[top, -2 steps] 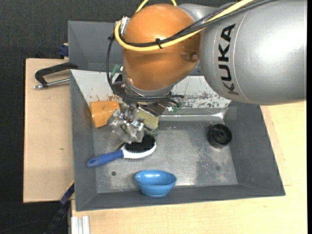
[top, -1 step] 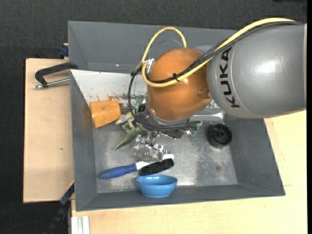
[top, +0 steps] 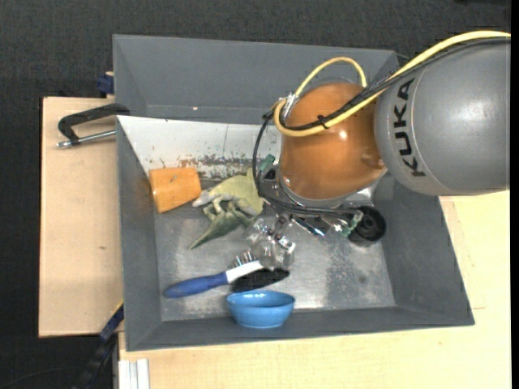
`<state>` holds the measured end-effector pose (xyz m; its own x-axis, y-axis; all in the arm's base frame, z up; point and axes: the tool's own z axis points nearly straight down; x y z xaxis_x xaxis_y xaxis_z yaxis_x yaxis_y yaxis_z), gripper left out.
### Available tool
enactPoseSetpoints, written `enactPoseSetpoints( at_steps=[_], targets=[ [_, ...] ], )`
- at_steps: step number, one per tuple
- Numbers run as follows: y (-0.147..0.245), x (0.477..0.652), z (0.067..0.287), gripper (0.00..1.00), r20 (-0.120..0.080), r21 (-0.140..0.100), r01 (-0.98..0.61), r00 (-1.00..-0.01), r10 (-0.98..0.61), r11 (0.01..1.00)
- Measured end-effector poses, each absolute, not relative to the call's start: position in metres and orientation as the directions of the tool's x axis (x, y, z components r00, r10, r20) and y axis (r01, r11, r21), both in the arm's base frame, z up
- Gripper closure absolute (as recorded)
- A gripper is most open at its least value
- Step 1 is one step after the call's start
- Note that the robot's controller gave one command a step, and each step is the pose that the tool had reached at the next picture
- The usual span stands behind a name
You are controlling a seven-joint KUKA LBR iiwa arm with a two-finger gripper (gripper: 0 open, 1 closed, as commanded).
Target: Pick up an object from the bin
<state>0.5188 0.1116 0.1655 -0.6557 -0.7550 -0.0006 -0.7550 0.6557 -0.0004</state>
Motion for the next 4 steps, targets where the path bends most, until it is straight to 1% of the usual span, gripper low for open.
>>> enactPoseSetpoints(
  at_steps=[1, 2, 3, 4],
  targets=[
    [0.112, 0.531, 0.119, 1.0, -0.003, 0.0, -0.664, -0.748, -0.664, 0.748],
    [0.112, 0.53, 0.118, 0.0, -0.004, 0.0, -0.665, -0.747, -0.665, 0.747],
    [0.1, 0.501, 0.082, 0.0, -0.004, -0.004, -0.791, -0.611, -0.791, 0.611],
    [0.101, 0.5, 0.079, 1.0, -0.006, -0.002, -0.791, -0.612, -0.791, 0.612]
  ],
)
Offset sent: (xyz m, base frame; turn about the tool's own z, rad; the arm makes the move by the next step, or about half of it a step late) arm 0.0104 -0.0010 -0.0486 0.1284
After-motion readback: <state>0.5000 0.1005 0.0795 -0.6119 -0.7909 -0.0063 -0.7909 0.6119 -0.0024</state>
